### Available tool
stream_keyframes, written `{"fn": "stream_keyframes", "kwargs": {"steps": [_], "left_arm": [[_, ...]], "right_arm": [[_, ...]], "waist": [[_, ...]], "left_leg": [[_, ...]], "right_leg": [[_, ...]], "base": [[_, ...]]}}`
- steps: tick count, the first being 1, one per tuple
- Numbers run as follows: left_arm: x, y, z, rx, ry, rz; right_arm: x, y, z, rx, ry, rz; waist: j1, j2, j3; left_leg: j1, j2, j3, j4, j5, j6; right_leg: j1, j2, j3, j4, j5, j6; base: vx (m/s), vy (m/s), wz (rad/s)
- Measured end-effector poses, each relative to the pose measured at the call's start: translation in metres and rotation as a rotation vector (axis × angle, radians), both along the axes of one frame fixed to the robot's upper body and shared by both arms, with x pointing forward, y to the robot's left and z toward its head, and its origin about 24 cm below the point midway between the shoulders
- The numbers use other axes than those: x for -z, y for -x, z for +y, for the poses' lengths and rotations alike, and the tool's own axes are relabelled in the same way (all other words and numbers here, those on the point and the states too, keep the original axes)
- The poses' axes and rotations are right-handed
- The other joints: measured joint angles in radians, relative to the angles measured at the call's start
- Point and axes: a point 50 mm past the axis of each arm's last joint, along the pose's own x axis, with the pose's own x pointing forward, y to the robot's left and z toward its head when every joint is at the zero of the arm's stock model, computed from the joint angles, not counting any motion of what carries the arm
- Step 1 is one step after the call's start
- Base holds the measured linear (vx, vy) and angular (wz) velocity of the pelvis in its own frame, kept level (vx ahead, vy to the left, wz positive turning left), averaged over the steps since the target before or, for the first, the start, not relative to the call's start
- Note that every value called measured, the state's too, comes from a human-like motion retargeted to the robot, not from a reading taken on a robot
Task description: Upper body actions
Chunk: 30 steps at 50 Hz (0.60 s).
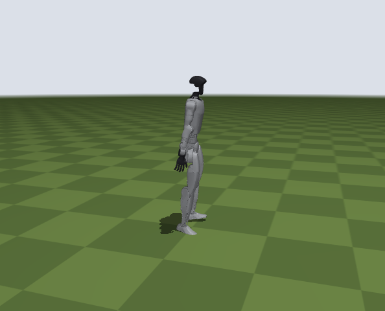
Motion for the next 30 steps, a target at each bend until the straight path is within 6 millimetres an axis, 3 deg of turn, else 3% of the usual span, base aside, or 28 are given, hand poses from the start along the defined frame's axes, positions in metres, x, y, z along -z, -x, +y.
{"fn": "stream_keyframes", "kwargs": {"steps": [3, 8, 13, 17, 22, 25, 30], "left_arm": [[0.000, 0.008, -0.002, 0.006, -0.012, 0.017], [-0.002, 0.008, 0.015, 0.222, -0.075, 0.035], [-0.002, -0.011, 0.025, 0.306, -0.054, 0.018], [0.000, -0.031, 0.018, 0.197, 0.007, -0.053], [0.002, -0.057, 0.010, 0.068, 0.048, -0.156], [0.000, -0.071, 0.015, 0.127, 0.003, -0.186], [-0.002, -0.080, 0.024, 0.292, -0.063, -0.184]], "right_arm": [[0.000, 0.006, 0.006, 0.037, -0.009, -0.040], [0.002, -0.002, 0.015, 0.050, -0.048, -0.067], [0.003, -0.029, 0.018, 0.015, -0.102, -0.074], [0.004, -0.055, 0.020, -0.060, -0.109, -0.052], [0.001, -0.090, 0.025, -0.159, -0.123, -0.166], [-0.002, -0.104, 0.028, -0.182, -0.122, -0.233], [-0.002, -0.109, 0.033, -0.178, -0.150, -0.262]], "waist": [[-0.011, 0.000, -0.021], [-0.012, 0.005, -0.064], [-0.010, 0.001, -0.075], [0.006, -0.012, -0.091], [0.021, -0.033, -0.103], [0.034, -0.049, -0.107], [0.054, -0.072, -0.106]], "left_leg": [[0.009, 0.000, -0.017, 0.003, -0.003, -0.008], [0.010, -0.003, -0.018, 0.001, -0.004, -0.006], [0.024, 0.000, -0.017, 0.006, -0.009, -0.008], [0.034, -0.009, -0.018, 0.005, -0.013, -0.002], [0.041, -0.027, -0.031, 0.007, -0.018, 0.008], [0.044, -0.045, -0.046, 0.007, -0.021, 0.018], [0.043, -0.072, -0.070, 0.007, -0.026, 0.037]], "right_leg": [[0.022, 0.006, -0.009, -0.012, -0.006, -0.003], [0.024, 0.015, -0.008, -0.013, -0.012, -0.005], [0.043, 0.018, -0.013, -0.015, -0.013, -0.004], [0.051, 0.014, -0.015, -0.012, -0.013, -0.002], [0.064, 0.001, -0.030, -0.008, -0.011, 0.004], [0.070, -0.011, -0.043, -0.005, -0.008, 0.008], [0.076, -0.031, -0.066, 0.003, 0.000, 0.017]], "base": [[0.13, 0.00, 0.16], [0.06, 0.01, 0.04], [0.05, 0.03, 0.01], [0.07, 0.08, -0.02], [0.07, 0.10, 0.12], [0.07, 0.12, 0.16], [0.05, 0.14, 0.15]]}}
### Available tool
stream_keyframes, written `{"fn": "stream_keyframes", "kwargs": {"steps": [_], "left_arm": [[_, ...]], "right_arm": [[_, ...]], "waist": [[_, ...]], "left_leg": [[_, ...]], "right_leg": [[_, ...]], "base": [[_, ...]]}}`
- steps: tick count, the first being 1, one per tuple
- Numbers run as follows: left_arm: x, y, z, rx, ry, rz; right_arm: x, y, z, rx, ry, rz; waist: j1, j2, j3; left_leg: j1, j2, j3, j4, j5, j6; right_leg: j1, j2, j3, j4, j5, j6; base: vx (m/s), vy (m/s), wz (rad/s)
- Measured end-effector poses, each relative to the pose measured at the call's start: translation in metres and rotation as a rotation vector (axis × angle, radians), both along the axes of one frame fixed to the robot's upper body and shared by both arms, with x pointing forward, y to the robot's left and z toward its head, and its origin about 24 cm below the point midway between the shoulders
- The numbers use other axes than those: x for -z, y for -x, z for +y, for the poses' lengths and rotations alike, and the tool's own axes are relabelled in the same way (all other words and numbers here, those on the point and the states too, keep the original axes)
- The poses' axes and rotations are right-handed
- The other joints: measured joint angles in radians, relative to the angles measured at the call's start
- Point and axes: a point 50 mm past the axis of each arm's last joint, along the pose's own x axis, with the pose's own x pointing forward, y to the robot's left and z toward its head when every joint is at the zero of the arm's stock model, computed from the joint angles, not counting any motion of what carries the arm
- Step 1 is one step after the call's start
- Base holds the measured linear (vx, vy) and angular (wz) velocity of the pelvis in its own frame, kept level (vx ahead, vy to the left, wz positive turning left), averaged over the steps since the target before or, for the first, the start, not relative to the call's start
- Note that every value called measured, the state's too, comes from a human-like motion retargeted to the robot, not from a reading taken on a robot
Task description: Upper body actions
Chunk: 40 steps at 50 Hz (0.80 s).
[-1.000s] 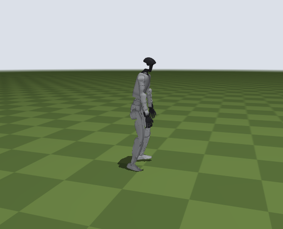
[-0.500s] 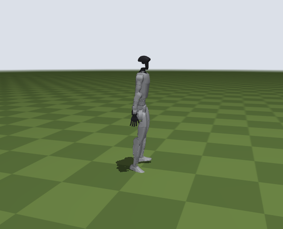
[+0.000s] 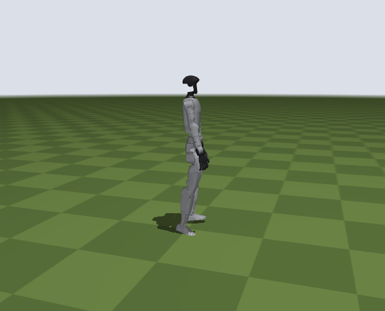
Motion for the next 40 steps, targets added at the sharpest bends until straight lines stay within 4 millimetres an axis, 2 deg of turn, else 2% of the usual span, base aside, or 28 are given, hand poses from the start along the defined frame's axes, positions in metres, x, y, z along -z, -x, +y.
{"fn": "stream_keyframes", "kwargs": {"steps": [4, 8, 12, 15, 18, 20, 23, 25, 30, 35, 40], "left_arm": [[0.000, 0.006, -0.001, 0.076, -0.002, 0.051], [0.002, 0.020, -0.006, 0.063, 0.026, 0.105], [0.004, 0.034, -0.017, -0.082, 0.098, 0.147], [0.004, 0.036, -0.023, -0.208, 0.136, 0.128], [0.004, 0.036, -0.022, -0.299, 0.139, 0.099], [0.004, 0.038, -0.019, -0.328, 0.138, 0.097], [0.002, 0.041, -0.010, -0.336, 0.135, 0.110], [0.001, 0.042, -0.002, -0.322, 0.123, 0.119], [-0.002, 0.049, 0.008, -0.314, 0.089, 0.138], [-0.001, 0.057, 0.004, -0.351, 0.091, 0.156], [0.001, 0.058, -0.006, -0.358, 0.142, 0.167]], "right_arm": [[0.002, 0.007, 0.002, -0.005, -0.016, 0.025], [0.004, 0.018, 0.002, -0.031, 0.000, 0.059], [0.005, 0.029, -0.004, -0.079, 0.059, 0.086], [0.005, 0.033, -0.008, -0.110, 0.108, 0.080], [0.005, 0.037, -0.011, -0.123, 0.158, 0.057], [0.005, 0.040, -0.012, -0.119, 0.170, 0.051], [0.005, 0.047, -0.010, -0.083, 0.156, 0.050], [0.006, 0.051, -0.009, -0.049, 0.136, 0.062], [0.007, 0.062, -0.010, -0.043, 0.118, 0.133], [0.007, 0.065, -0.011, -0.049, 0.098, 0.170], [0.007, 0.060, -0.012, -0.046, 0.113, 0.181]], "waist": [[0.009, -0.012, 0.012], [0.023, -0.015, 0.045], [0.035, -0.004, 0.097], [0.041, 0.010, 0.146], [0.037, 0.034, 0.192], [0.032, 0.047, 0.204], [0.009, 0.060, 0.217], [0.011, 0.057, 0.227], [0.007, 0.058, 0.219], [-0.026, 0.055, 0.203], [-0.041, 0.041, 0.179]], "left_leg": [[-0.004, -0.022, -0.013, 0.001, -0.003, 0.019], [-0.004, -0.037, -0.010, 0.001, -0.006, 0.037], [0.004, -0.036, 0.013, 0.000, -0.008, 0.052], [0.010, -0.025, 0.026, 0.001, -0.009, 0.062], [0.014, 0.002, 0.051, -0.003, -0.007, 0.070], [0.010, 0.020, 0.068, -0.005, -0.005, 0.072], [0.002, 0.038, 0.077, -0.005, 0.000, 0.076], [0.003, 0.039, 0.086, -0.006, 0.001, 0.077], [0.002, 0.040, 0.088, -0.004, -0.004, 0.077], [0.006, 0.020, 0.067, 0.003, -0.010, 0.076], [0.006, -0.014, 0.041, 0.006, -0.015, 0.074]], "right_leg": [[0.001, -0.021, -0.018, 0.014, 0.011, 0.010], [-0.009, -0.047, -0.019, 0.051, 0.017, 0.020], [-0.045, -0.066, 0.001, 0.125, 0.032, 0.016], [-0.078, -0.070, 0.029, 0.186, 0.055, 0.003], [-0.130, -0.064, 0.076, 0.267, 0.080, -0.025], [-0.154, -0.049, 0.077, 0.308, 0.056, -0.049], [-0.156, -0.013, 0.045, 0.355, -0.001, -0.021], [-0.169, 0.028, 0.112, 0.410, -0.034, 0.009], [-0.166, 0.117, 0.287, 0.453, -0.070, 0.058], [-0.088, 0.155, 0.351, 0.310, -0.131, -0.001], [-0.042, 0.132, 0.259, 0.192, -0.159, -0.033]], "base": [[0.03, 0.17, 0.12], [-0.01, 0.15, -0.09], [-0.03, 0.18, -0.29], [-0.08, 0.13, -0.40], [-0.13, 0.08, -0.45], [-0.10, 0.05, -0.36], [-0.10, 0.02, -0.13], [-0.07, 0.01, -0.27], [-0.03, 0.00, -0.17], [0.00, 0.00, 0.00], [-0.02, -0.02, -0.08]]}}
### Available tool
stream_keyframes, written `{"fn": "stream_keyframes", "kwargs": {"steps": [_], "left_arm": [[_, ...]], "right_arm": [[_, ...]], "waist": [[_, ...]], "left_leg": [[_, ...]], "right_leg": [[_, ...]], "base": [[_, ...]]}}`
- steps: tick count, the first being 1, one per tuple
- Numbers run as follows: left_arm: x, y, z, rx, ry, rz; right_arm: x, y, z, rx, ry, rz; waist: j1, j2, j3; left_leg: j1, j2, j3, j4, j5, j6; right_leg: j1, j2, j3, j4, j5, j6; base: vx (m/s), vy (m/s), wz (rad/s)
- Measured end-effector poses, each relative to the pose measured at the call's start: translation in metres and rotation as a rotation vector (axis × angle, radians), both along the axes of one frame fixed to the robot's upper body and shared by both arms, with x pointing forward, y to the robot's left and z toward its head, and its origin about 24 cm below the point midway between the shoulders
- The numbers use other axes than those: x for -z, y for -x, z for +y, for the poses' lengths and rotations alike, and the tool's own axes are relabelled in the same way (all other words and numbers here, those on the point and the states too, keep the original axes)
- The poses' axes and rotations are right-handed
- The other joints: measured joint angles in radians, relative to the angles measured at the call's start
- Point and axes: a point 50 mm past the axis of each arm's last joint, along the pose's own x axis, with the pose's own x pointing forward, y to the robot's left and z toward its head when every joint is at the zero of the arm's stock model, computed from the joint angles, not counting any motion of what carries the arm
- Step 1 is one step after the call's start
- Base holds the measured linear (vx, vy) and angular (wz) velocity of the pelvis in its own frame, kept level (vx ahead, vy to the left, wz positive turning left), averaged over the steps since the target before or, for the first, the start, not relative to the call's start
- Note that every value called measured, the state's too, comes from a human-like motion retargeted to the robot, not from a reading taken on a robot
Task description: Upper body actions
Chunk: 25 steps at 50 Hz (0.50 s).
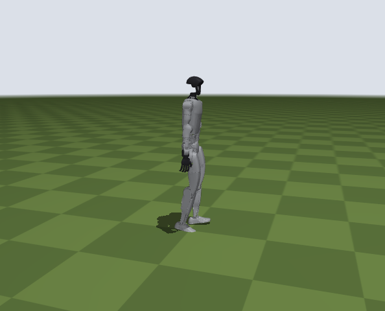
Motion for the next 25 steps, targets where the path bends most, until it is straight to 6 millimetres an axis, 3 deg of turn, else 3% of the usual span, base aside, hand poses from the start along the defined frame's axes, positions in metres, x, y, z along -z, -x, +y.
{"fn": "stream_keyframes", "kwargs": {"steps": [8, 14, 20, 25], "left_arm": [[0.003, -0.017, -0.014, 0.041, 0.020, -0.059], [0.004, -0.032, -0.013, 0.181, 0.043, -0.106], [0.004, -0.046, -0.018, 0.119, 0.025, -0.181], [0.004, -0.044, -0.018, 0.078, 0.009, -0.185]], "right_arm": [[0.000, -0.026, 0.014, -0.065, -0.058, -0.045], [0.001, -0.024, 0.024, -0.051, -0.110, -0.050], [0.000, -0.024, 0.014, -0.110, -0.066, 0.004], [-0.001, -0.022, 0.002, -0.110, -0.011, -0.019]], "waist": [[-0.025, 0.033, -0.013], [-0.017, 0.020, -0.039], [-0.008, 0.017, -0.002], [-0.026, 0.022, -0.002]], "left_leg": [[-0.004, 0.038, 0.039, -0.003, 0.014, -0.018], [0.000, 0.039, 0.058, -0.005, 0.027, -0.041], [0.004, 0.063, 0.058, 0.042, 0.025, -0.071], [-0.071, 0.088, 0.035, 0.153, 0.016, -0.109]], "right_leg": [[0.015, 0.030, 0.027, -0.096, 0.056, -0.027], [0.053, 0.033, -0.025, -0.176, 0.076, -0.060], [0.070, 0.043, -0.019, -0.170, 0.069, -0.087], [0.061, 0.042, -0.018, -0.182, 0.065, -0.098]], "base": [[-0.10, -0.09, -0.12], [-0.12, -0.16, 0.10], [-0.12, -0.10, 0.06], [-0.14, -0.08, 0.33]]}}
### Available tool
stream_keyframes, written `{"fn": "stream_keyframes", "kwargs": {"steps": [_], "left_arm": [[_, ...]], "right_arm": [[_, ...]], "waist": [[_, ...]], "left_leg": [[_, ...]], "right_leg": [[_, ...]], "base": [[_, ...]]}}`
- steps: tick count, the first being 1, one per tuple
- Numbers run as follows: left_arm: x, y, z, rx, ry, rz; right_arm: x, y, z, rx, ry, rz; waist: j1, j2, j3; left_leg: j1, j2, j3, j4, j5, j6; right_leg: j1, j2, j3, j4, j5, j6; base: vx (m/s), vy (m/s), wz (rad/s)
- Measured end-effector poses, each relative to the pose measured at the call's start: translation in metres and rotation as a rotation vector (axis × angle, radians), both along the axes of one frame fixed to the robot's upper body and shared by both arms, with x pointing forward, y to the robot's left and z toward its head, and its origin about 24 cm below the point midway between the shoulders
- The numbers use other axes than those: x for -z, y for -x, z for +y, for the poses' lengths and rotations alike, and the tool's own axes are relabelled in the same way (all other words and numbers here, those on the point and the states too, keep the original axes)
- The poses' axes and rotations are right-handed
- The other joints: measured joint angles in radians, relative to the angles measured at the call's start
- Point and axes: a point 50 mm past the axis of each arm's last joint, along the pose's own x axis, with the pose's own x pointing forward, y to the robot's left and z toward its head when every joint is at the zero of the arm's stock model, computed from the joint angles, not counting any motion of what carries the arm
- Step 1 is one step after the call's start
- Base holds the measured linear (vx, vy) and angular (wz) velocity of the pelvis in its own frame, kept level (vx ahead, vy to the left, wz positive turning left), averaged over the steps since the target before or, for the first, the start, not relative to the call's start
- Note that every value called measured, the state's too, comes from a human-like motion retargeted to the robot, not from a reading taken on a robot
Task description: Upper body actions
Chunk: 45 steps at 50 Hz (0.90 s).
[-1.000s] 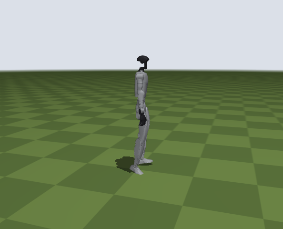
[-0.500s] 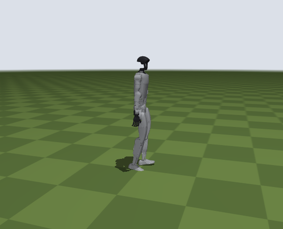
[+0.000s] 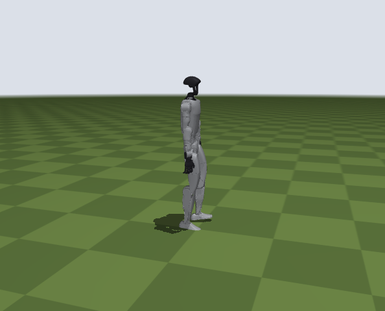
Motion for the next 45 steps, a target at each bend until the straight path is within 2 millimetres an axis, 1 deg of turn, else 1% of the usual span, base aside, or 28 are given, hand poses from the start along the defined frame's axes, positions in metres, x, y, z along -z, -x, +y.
{"fn": "stream_keyframes", "kwargs": {"steps": [3, 5, 7, 10, 12, 15, 17, 18, 20, 22, 24, 25, 27, 30, 32, 35, 37, 40, 42, 45], "left_arm": [[0.000, 0.003, 0.004, 0.004, -0.042, 0.004], [-0.001, 0.005, 0.008, -0.004, -0.070, 0.012], [-0.001, 0.007, 0.010, -0.039, -0.097, 0.017], [-0.001, 0.017, 0.011, -0.107, -0.125, 0.036], [-0.001, 0.029, 0.009, -0.147, -0.122, 0.071], [0.000, 0.050, 0.002, -0.211, -0.089, 0.134], [-0.001, 0.069, -0.006, -0.273, -0.047, 0.187], [-0.002, 0.080, -0.011, -0.307, -0.016, 0.215], [-0.005, 0.098, -0.019, -0.355, 0.046, 0.261], [-0.007, 0.110, -0.025, -0.376, 0.105, 0.298], [-0.009, 0.114, -0.026, -0.368, 0.139, 0.322], [-0.009, 0.115, -0.025, -0.353, 0.152, 0.331], [-0.008, 0.107, -0.019, -0.310, 0.139, 0.314], [-0.005, 0.089, -0.006, -0.239, 0.087, 0.249], [-0.003, 0.076, 0.000, -0.212, 0.058, 0.203], [-0.001, 0.057, 0.003, -0.210, 0.022, 0.132], [0.000, 0.045, 0.000, -0.239, 0.018, 0.083], [0.001, 0.038, -0.008, -0.272, 0.045, 0.054], [0.002, 0.038, -0.011, -0.269, 0.061, 0.058], [0.001, 0.039, -0.010, -0.222, 0.062, 0.080]], "right_arm": [[-0.001, 0.005, -0.008, 0.049, 0.024, -0.001], [-0.002, 0.008, -0.015, 0.103, 0.044, 0.013], [-0.003, 0.011, -0.020, 0.151, 0.062, 0.024], [-0.004, 0.016, -0.030, 0.207, 0.091, 0.036], [-0.005, 0.020, -0.035, 0.219, 0.111, 0.044], [-0.006, 0.024, -0.040, 0.210, 0.134, 0.051], [-0.006, 0.026, -0.042, 0.200, 0.143, 0.053], [-0.006, 0.027, -0.042, 0.197, 0.147, 0.053], [-0.007, 0.028, -0.043, 0.200, 0.149, 0.052], [-0.006, 0.028, -0.041, 0.223, 0.143, 0.048], [-0.005, 0.030, -0.037, 0.265, 0.131, 0.045], [-0.004, 0.032, -0.033, 0.298, 0.121, 0.044], [-0.002, 0.038, -0.025, 0.372, 0.100, 0.040], [0.000, 0.050, -0.017, 0.470, 0.078, 0.043], [0.000, 0.058, -0.014, 0.474, 0.094, 0.052], [0.000, 0.063, -0.013, 0.400, 0.145, 0.055], [0.000, 0.058, -0.013, 0.297, 0.167, 0.034], [0.000, 0.045, -0.012, 0.176, 0.160, -0.007], [0.000, 0.034, -0.010, 0.137, 0.139, -0.041], [0.001, 0.019, -0.006, 0.147, 0.093, -0.087]], "waist": [[0.001, -0.002, 0.003], [-0.004, -0.004, 0.021], [-0.006, -0.007, 0.044], [0.012, -0.013, 0.063], [0.029, -0.017, 0.060], [0.032, -0.011, 0.040], [0.026, 0.017, 0.016], [0.014, 0.035, 0.004], [-0.022, 0.064, -0.015], [-0.066, 0.084, -0.030], [-0.100, 0.101, -0.043], [-0.117, 0.106, -0.049], [-0.112, 0.099, -0.052], [-0.077, 0.073, -0.057], [-0.050, 0.052, -0.062], [-0.008, 0.021, -0.063], [0.006, 0.011, -0.061], [-0.005, 0.011, -0.061], [-0.016, 0.014, -0.063], [-0.016, 0.014, -0.059]], "left_leg": [[-0.055, 0.005, -0.011, 0.075, 0.035, -0.031], [-0.095, 0.011, -0.031, 0.135, 0.101, -0.066], [-0.116, 0.011, -0.062, 0.172, 0.143, -0.091], [-0.122, -0.009, -0.128, 0.209, 0.151, -0.115], [-0.112, -0.033, -0.165, 0.222, 0.131, -0.099], [-0.081, -0.046, -0.180, 0.194, 0.119, -0.050], [-0.031, -0.030, -0.141, 0.111, 0.087, -0.051], [-0.003, -0.017, -0.106, 0.059, 0.054, -0.044], [0.036, -0.017, -0.100, -0.018, -0.007, -0.023], [0.059, -0.014, -0.091, -0.074, -0.022, -0.006], [0.068, -0.009, -0.093, -0.115, -0.005, -0.004], [0.070, -0.010, -0.098, -0.135, 0.007, -0.002], [0.076, -0.014, -0.061, -0.153, 0.013, 0.005], [0.071, -0.038, -0.118, -0.144, 0.007, 0.019], [0.073, -0.052, -0.119, -0.142, 0.001, 0.024], [0.088, -0.071, -0.111, -0.148, -0.004, 0.032], [0.096, -0.077, -0.112, -0.153, -0.006, 0.039], [0.098, -0.077, -0.114, -0.156, -0.006, 0.046], [0.096, -0.076, -0.113, -0.157, -0.007, 0.050], [0.097, -0.077, -0.112, -0.156, -0.011, 0.055]], "right_leg": [[-0.011, -0.009, -0.004, -0.003, 0.000, -0.007], [-0.013, -0.017, -0.020, -0.007, 0.002, -0.015], [-0.010, -0.025, -0.030, -0.008, 0.005, -0.020], [-0.011, -0.042, -0.024, -0.006, 0.011, -0.025], [-0.018, -0.058, -0.009, -0.005, 0.016, -0.026], [-0.033, -0.068, 0.006, -0.003, 0.019, -0.024], [-0.048, -0.047, 0.019, 0.001, 0.018, -0.023], [-0.053, -0.032, 0.025, 0.003, 0.015, -0.022], [-0.056, -0.010, 0.031, 0.005, 0.011, -0.018], [-0.055, 0.003, 0.024, 0.005, 0.006, -0.012], [-0.057, 0.012, 0.008, 0.003, 0.004, -0.006], [-0.058, 0.014, -0.005, 0.001, 0.003, -0.003], [-0.059, 0.011, -0.017, 0.000, 0.004, 0.001], [-0.054, -0.006, -0.031, 0.000, 0.008, 0.004], [-0.056, -0.019, -0.034, 0.004, 0.011, 0.007], [-0.053, -0.035, -0.028, 0.010, 0.013, 0.009], [-0.049, -0.039, -0.028, 0.013, 0.017, 0.014], [-0.045, -0.037, -0.024, 0.014, 0.022, 0.021], [-0.044, -0.036, -0.027, 0.014, 0.024, 0.025], [-0.044, -0.038, -0.029, 0.016, 0.027, 0.029]], "base": [[-0.16, -0.06, 0.30], [-0.22, -0.05, 0.39], [-0.20, -0.01, 0.21], [-0.14, 0.03, -0.19], [-0.07, 0.07, -0.41], [0.00, 0.10, -0.30], [0.10, 0.14, -0.33], [0.15, 0.15, -0.21], [0.16, 0.11, 0.07], [0.14, 0.11, 0.37], [0.10, 0.11, 0.53], [0.05, 0.05, 0.47], [0.06, 0.04, 0.21], [0.11, 0.05, 0.07], [0.12, 0.04, -0.04], [0.11, 0.06, -0.18], [0.07, 0.05, -0.13], [0.07, 0.05, 0.04], [0.06, 0.04, 0.03], [0.02, 0.04, -0.05]]}}
